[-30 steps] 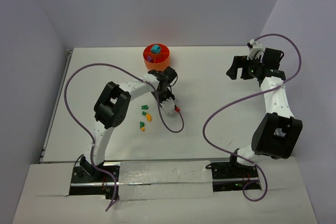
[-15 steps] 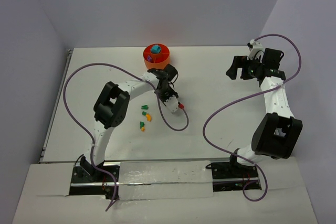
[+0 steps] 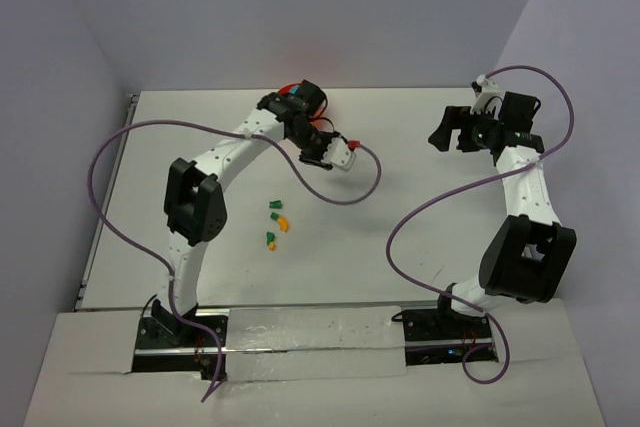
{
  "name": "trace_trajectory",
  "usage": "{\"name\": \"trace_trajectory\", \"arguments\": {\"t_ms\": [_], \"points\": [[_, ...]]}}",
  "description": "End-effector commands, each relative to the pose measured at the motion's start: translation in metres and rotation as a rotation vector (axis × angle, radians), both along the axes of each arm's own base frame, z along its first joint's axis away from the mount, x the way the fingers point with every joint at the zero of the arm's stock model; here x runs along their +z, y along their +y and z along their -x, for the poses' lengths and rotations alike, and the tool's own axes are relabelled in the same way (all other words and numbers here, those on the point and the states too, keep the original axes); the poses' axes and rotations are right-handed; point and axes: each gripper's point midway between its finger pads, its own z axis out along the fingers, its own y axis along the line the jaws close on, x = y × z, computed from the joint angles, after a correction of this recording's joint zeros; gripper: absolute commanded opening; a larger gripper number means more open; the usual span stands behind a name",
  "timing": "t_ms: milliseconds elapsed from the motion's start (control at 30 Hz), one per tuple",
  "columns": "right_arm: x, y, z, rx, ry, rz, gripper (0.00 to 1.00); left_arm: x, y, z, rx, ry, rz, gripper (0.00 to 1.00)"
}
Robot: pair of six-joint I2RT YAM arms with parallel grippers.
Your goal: Sort the legos into containers by color
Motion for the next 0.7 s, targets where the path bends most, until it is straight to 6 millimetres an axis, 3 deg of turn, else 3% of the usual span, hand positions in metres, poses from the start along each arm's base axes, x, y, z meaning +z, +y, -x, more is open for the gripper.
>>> {"name": "trace_trajectory", "arguments": {"t_ms": [0, 133, 233, 267, 300, 333, 400, 500, 567, 667], "points": [[0.017, 0.003, -0.002, 0.006, -0.032, -0.020, 1.00, 0.070, 0.016, 0.002, 0.179, 0.306, 0.259, 0.00], [0.016, 0.007, -0.003, 0.011, -0.028, -0.030, 1.00, 0.113, 0.044, -0.031, 0.334, 0.520, 0.481, 0.00], [0.013, 0.010, -0.005, 0.015, -0.018, -0.037, 1.00, 0.122, 0.079, -0.051, 0.501, 0.767, 0.626, 0.00], [0.013, 0.011, -0.006, 0.016, -0.018, -0.037, 1.00, 0.148, 0.092, -0.069, 0.470, 0.653, 0.735, 0.00], [0.013, 0.012, -0.007, 0.018, -0.017, -0.038, 1.00, 0.151, 0.099, -0.064, 0.506, 0.699, 0.756, 0.00], [0.013, 0.013, -0.007, 0.019, -0.015, -0.040, 1.00, 0.163, 0.109, -0.074, 0.504, 0.640, 0.833, 0.00], [0.011, 0.015, -0.009, 0.023, -0.007, -0.039, 1.00, 0.161, 0.136, -0.087, 0.591, 0.627, 0.956, 0.00], [0.012, 0.018, -0.012, 0.025, -0.005, -0.036, 1.00, 0.155, 0.158, -0.120, 0.686, 0.566, 1.047, 0.00], [0.010, 0.020, -0.014, 0.028, 0.005, -0.036, 1.00, 0.162, 0.170, -0.138, 0.690, 0.496, 1.119, 0.00], [0.009, 0.021, -0.017, 0.026, 0.015, -0.024, 1.00, 0.155, 0.178, -0.162, 0.737, 0.456, 1.180, 0.00]]}}
